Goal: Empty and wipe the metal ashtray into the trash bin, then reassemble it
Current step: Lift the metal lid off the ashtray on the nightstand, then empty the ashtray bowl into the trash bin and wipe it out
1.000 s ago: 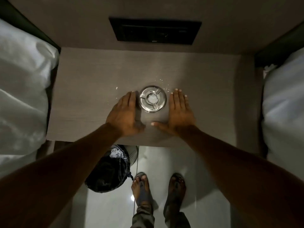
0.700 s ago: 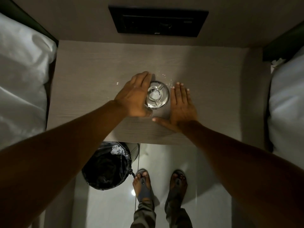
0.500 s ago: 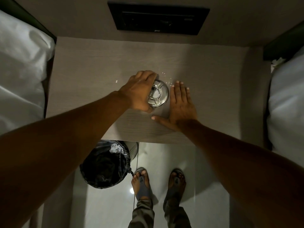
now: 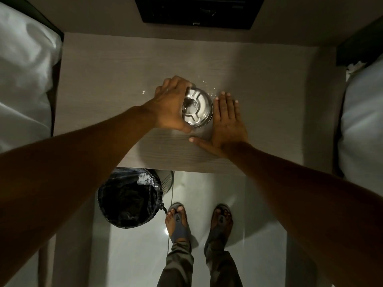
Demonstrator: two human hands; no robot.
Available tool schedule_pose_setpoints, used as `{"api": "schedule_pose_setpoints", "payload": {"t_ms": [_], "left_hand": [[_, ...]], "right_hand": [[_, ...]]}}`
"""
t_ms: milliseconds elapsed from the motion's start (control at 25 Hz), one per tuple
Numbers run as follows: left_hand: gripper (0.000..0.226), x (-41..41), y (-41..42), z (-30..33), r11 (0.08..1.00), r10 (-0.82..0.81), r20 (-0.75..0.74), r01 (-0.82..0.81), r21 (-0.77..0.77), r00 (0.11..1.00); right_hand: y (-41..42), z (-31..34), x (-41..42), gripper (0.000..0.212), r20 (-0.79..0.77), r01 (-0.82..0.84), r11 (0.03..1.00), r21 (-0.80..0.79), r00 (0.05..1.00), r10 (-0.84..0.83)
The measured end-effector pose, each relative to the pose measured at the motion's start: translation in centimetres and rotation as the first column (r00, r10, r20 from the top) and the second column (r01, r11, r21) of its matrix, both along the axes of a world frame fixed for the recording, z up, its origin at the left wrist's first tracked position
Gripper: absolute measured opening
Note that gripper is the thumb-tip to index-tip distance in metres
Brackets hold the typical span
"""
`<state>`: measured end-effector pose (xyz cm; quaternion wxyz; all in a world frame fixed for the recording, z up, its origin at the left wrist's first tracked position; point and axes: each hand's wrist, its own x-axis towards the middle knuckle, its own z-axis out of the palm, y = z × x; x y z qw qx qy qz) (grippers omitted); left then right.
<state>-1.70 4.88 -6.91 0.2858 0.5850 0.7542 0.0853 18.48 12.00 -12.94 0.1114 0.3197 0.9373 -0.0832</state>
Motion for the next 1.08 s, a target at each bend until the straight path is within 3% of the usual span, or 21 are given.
{"api": "schedule_pose_setpoints", "payload": {"t_ms": [120, 280, 640, 720, 800, 920, 1080], "left_hand": [[0.113, -2.4, -1.3, -0.3, 0.987, 0.156, -0.006, -0.156, 0.037, 0.988], [0.121, -5.8, -3.1, -0.8, 0.963, 0.256, -0.118, -0.263, -0.053, 0.960], [0.125, -5.5, -3.5, -1.6, 0.981, 0.180, -0.167, -0.189, -0.034, 0.969], [0.114, -4.1, -4.3, -1.4, 0.985, 0.157, -0.114, -0.147, 0.089, 0.981], [0.085, -1.4, -6.0, -1.9, 0.964, 0.112, -0.062, -0.093, 0.248, 0.992], [0.042, 2.3, -8.1, -2.5, 0.931, -0.063, -0.115, 0.099, 0.352, 0.991], [0.028, 1.9, -7.8, -2.2, 0.889, -0.189, -0.181, 0.246, 0.386, 0.965]], "right_hand": [[0.0, -0.2, 1.0, 0.140, 0.012, -0.002, 1.000, 0.010, 1.000, 0.002], [-0.1, 0.1, 0.7, 0.139, -0.033, 0.002, 1.000, 0.005, 0.999, -0.002], [-0.4, -0.1, 0.6, 0.137, -0.033, 0.003, 1.000, -0.001, 0.999, -0.003], [-0.3, -0.4, 0.9, 0.137, -0.025, -0.002, 1.000, 0.005, 1.000, 0.002], [-0.3, -0.6, 1.2, 0.137, -0.021, -0.008, 1.000, 0.013, 1.000, 0.009], [-0.8, -0.7, 1.4, 0.136, -0.025, -0.014, 1.000, 0.021, 1.000, 0.015], [-0.8, -0.6, 0.5, 0.136, -0.077, 0.001, 1.000, 0.020, 0.997, 0.001]]}}
